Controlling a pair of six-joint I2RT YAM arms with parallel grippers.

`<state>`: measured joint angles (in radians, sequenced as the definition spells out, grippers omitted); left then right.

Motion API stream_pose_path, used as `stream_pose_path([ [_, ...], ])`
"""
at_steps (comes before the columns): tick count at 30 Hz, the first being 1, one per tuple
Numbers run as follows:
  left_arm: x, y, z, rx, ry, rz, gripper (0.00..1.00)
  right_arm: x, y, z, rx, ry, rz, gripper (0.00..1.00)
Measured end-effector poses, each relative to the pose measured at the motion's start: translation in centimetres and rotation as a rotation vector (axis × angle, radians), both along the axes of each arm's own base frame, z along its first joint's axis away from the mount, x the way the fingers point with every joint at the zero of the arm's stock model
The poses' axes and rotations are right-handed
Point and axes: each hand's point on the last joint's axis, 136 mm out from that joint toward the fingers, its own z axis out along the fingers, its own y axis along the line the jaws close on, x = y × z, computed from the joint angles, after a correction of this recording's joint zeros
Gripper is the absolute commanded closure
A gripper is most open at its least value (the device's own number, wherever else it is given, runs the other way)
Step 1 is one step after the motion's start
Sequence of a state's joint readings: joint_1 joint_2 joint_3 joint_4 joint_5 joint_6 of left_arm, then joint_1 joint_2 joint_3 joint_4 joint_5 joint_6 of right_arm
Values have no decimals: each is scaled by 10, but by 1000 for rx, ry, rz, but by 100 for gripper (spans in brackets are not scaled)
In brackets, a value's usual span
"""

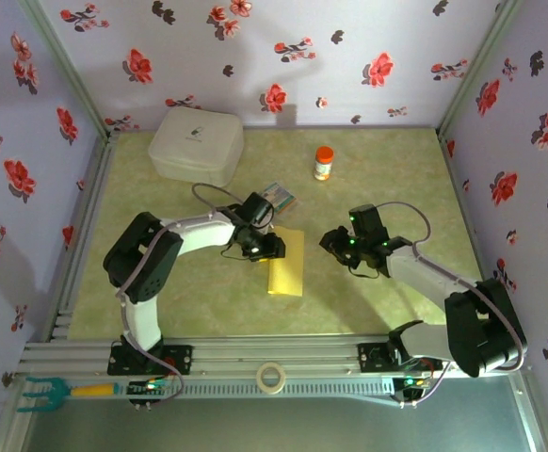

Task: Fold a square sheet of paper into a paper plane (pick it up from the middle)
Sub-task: Hold the square sheet of paper at the center of the table.

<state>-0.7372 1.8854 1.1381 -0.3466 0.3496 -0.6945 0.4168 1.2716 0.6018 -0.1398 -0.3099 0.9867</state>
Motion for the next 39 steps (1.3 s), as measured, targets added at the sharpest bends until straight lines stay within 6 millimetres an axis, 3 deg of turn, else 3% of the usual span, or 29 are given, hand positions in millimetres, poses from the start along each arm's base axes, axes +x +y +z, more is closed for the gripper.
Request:
stream_pose_path([
  [39, 4, 9, -2, 77, -34, 24, 56, -1, 1, -9, -6, 28, 4, 67],
])
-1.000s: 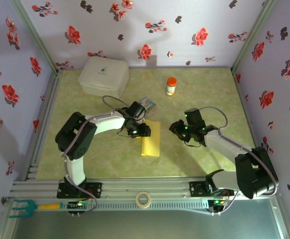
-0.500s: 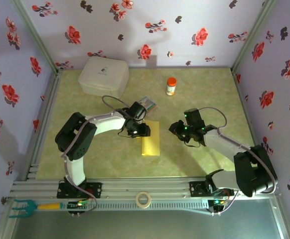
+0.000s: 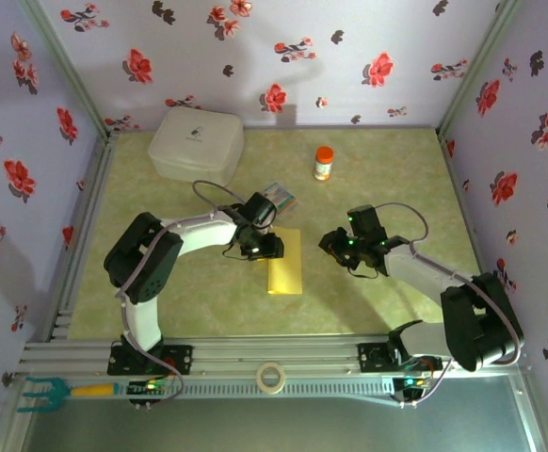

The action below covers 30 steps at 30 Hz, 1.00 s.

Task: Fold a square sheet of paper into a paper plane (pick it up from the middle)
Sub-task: Hold the square sheet of paper at the center of the table.

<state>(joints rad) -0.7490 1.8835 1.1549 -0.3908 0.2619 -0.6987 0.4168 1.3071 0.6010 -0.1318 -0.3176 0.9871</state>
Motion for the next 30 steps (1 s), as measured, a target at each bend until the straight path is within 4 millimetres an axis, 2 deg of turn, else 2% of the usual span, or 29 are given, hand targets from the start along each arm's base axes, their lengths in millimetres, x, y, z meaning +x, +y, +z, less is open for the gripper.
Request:
stream_pose_path([
  [9, 1, 4, -1, 26, -9, -14, 58, 0, 0, -1, -1, 2, 0, 67],
  [30, 1, 4, -2, 52, -8, -68, 57, -1, 2, -2, 7, 9, 8, 67],
])
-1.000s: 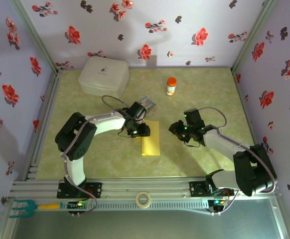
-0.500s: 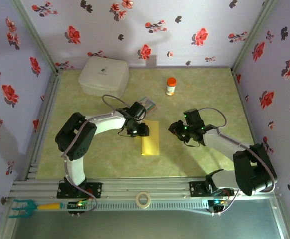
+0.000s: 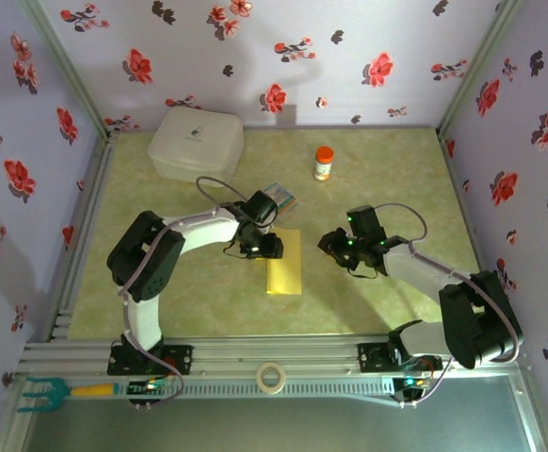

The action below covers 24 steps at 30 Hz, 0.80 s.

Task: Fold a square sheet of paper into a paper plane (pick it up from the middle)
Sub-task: Hold the square sheet of paper at the center of the table.

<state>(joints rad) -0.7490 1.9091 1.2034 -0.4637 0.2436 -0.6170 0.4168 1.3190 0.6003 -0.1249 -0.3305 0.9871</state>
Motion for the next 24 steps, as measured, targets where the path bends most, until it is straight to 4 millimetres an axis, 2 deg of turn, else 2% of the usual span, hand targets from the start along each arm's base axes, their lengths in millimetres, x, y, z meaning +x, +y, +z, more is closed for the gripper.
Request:
stream_pose_path([
  [24, 0, -1, -1, 8, 10, -16, 54, 0, 2, -2, 6, 8, 6, 66],
])
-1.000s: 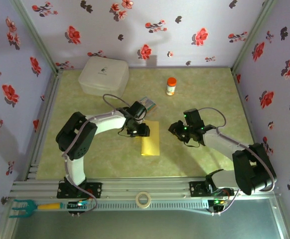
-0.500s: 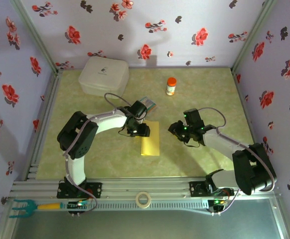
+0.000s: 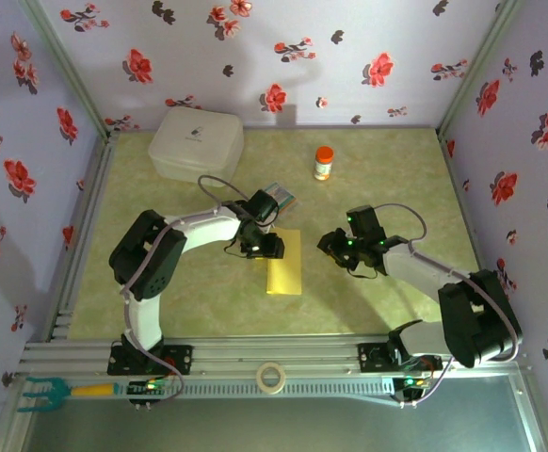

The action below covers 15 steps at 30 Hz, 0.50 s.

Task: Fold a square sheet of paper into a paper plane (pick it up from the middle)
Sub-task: Hold the square sheet of paper at the center of the table.

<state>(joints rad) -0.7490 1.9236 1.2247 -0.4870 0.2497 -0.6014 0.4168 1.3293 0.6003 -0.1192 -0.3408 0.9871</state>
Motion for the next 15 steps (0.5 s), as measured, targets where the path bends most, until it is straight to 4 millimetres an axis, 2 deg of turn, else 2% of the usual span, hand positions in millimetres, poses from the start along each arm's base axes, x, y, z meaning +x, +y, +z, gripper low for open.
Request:
stream_pose_path([
  [15, 0, 0, 0, 3, 3, 0, 54, 1, 3, -3, 10, 8, 9, 66],
])
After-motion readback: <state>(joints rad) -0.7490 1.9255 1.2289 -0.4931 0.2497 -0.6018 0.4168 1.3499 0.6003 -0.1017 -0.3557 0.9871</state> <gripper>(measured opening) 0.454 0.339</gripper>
